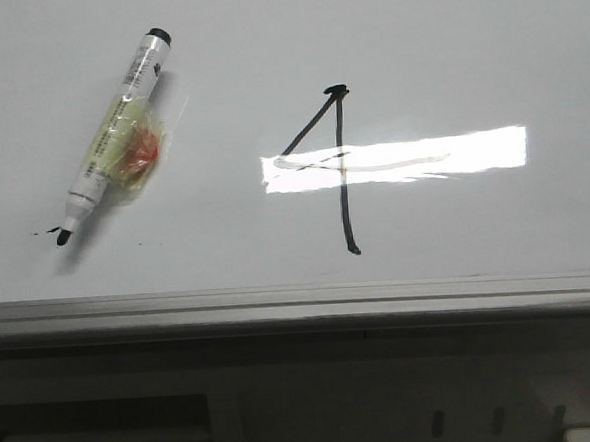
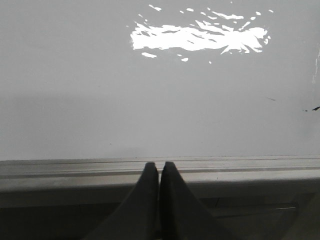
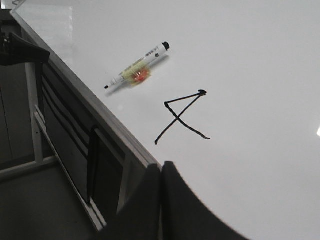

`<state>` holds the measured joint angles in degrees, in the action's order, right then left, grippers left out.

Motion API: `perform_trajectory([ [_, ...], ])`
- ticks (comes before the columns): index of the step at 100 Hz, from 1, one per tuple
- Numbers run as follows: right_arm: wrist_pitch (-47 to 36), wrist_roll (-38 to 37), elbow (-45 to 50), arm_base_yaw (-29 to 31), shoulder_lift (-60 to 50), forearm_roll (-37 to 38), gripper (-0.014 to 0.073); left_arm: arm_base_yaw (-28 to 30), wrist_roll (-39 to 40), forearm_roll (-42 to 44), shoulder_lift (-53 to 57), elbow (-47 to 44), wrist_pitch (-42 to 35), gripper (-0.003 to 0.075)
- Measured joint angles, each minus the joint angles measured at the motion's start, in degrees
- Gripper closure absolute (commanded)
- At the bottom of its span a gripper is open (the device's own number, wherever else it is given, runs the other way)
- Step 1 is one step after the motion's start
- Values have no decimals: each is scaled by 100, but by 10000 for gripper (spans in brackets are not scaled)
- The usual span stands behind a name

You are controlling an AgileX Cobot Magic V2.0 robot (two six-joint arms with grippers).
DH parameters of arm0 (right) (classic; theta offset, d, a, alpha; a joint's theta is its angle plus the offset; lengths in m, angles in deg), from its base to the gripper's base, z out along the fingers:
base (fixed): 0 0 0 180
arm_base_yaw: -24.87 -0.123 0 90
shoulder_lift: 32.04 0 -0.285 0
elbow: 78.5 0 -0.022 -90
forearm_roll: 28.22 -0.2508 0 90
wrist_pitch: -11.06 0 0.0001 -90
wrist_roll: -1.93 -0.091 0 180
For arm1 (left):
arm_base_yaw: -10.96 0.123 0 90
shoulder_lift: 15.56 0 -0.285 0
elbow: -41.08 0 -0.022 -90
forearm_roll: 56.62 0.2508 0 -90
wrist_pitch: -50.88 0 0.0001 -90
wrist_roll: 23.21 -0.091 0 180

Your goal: Write number 4 on whiteboard

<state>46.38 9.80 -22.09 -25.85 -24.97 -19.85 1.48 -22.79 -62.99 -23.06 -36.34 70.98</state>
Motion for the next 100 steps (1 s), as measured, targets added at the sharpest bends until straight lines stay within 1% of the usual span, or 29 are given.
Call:
perform_trajectory([
  [12, -369, -151, 377, 143, 0, 173, 648, 0, 0, 0, 0, 0, 0, 741],
  [22, -871, -630, 750, 572, 0, 387, 648, 0, 0, -10, 0, 0, 0, 741],
  [29, -1219, -1059, 1040, 1087, 0, 425, 648, 0, 0, -10, 0, 0, 0, 741],
  [35, -1469, -1296, 1268, 1671, 0, 425, 648, 0, 0, -10, 0, 0, 0, 741],
  [42, -1619, -1407, 1526, 2410, 0, 315, 648, 0, 0, -10, 0, 0, 0, 741],
  [57, -1677, -1472, 1970, 3989, 0, -6, 648, 0, 0, -10, 0, 0, 0, 741],
  [64, -1711, -1482, 2124, 4521, 0, -106, 648, 0, 0, -10, 0, 0, 0, 741],
  [69, -1755, -1486, 2161, 4784, 0, -169, 648, 0, 0, -10, 0, 0, 0, 741],
  [78, -1787, -1486, 2170, 5023, 0, -231, 648, 0, 0, -10, 0, 0, 0, 741],
  [100, -1656, -1486, 2170, 5062, 0, -274, 648, 0, 0, -12, 0, 0, 0, 741],
])
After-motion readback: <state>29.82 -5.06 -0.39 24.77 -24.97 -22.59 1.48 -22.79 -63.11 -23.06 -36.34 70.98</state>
